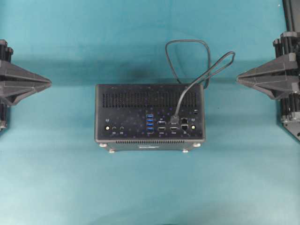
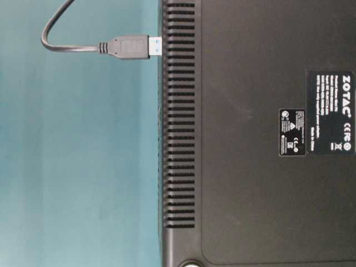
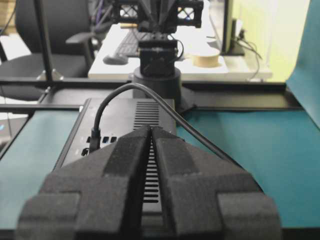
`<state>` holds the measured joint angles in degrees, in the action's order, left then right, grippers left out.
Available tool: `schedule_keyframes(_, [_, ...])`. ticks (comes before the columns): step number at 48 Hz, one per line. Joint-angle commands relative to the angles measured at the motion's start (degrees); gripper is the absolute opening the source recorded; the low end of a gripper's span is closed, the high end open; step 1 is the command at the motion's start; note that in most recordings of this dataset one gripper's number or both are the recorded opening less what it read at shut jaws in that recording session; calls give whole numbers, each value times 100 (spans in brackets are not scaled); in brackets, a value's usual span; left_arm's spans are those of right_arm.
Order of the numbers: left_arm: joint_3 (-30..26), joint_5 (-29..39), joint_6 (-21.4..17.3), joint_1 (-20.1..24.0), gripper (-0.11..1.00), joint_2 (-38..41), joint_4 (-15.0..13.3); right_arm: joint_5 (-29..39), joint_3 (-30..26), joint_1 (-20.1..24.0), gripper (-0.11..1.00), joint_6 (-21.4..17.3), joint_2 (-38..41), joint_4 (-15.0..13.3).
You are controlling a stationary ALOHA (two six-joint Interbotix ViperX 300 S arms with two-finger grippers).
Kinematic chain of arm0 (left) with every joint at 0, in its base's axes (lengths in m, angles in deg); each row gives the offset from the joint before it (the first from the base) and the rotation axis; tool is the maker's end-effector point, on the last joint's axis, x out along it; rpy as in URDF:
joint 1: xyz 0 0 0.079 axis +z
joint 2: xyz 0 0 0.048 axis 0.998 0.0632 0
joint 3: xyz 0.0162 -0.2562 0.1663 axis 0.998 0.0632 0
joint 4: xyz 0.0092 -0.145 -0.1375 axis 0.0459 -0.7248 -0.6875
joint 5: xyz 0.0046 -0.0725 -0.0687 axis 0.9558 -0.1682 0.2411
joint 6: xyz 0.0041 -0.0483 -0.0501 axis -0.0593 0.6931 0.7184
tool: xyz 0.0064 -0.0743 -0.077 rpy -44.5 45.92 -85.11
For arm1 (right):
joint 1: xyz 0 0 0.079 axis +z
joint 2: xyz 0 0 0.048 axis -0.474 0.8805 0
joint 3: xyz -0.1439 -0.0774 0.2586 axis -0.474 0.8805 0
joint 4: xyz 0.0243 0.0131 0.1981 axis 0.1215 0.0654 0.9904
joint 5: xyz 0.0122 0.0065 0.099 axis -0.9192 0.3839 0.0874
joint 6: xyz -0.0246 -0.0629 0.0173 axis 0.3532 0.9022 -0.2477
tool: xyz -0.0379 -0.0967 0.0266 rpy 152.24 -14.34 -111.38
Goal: Insert the USB into the PC box with both arms.
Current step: 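Move the right gripper toward the black USB cable over the PC box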
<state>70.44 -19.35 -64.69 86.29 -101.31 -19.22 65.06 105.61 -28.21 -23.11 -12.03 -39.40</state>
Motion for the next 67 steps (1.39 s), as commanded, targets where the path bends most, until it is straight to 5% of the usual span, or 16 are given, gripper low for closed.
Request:
schedule_keyframes(1, [-255,97,-9,-79,15,44,70,9,-9,79,19,-44,62,62])
schedule_keyframes(8, [-475,606,-9,-79,0,62,70,642,-123,281,7,-475,44,501])
schedule_keyframes(20, [-817,1310,-26,-97,0,114,70,2566,-1020,554,5,-729,193,501])
schedule_keyframes(46, [-800,536,-123,-255,0,97,70,2979,-2268,1055,12,-1503,1951,536])
schedule_keyframes(53, [-791,413,-211,-255,0,79,79,3059,-2338,1063,23,-1600,2004,536])
schedule_keyframes(67, [-773,510,-193,-281,0,167,79,3727,-2848,1072,80,-1811,2285,536])
